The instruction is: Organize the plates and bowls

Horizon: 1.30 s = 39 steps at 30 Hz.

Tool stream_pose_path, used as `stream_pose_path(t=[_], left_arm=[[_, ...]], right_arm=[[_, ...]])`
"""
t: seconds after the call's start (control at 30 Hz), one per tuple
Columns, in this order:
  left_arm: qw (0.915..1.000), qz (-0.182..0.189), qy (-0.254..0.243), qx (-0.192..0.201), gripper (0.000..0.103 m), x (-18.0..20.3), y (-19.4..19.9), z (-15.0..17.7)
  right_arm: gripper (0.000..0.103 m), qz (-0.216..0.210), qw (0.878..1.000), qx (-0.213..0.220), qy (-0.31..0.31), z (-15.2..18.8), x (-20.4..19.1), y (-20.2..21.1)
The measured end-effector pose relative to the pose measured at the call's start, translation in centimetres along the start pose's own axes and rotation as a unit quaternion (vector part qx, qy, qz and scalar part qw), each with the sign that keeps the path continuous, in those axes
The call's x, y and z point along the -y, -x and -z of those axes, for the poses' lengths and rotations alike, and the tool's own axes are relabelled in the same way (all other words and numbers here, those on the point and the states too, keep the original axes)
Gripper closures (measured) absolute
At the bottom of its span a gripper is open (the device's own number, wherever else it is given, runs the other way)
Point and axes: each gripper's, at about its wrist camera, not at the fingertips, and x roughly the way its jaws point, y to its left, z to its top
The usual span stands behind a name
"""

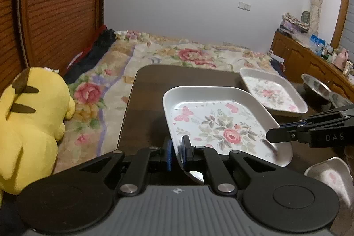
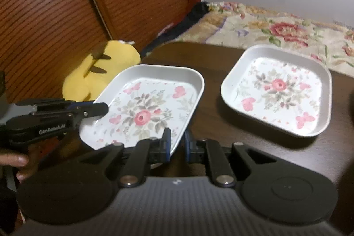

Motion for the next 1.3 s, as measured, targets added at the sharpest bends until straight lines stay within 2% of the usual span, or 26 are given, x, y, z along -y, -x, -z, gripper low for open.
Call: stream_pose_path(t=[0.43,0.77,1.3], left_arm=[[0.9989,0.024,-0.025,0.03,0.093,4.8,4.3,-1.1],[0.9968,0.038,-0.052,0.047,0.091,8.8,7.0,-0.7],[0.9951,0.061,-0.062,0.047,0.089,12.1,10.4,1.5]], right_arm=[[0.089,0.02,0.998,0.052,-0.011,1.1,1.3,7.2],[0.089,0.03,0.996,0.081,-0.025,3.3,2.5,11.3],[0.09,0.031,0.995,0.087,-0.042,6.9,3.4,14.9]])
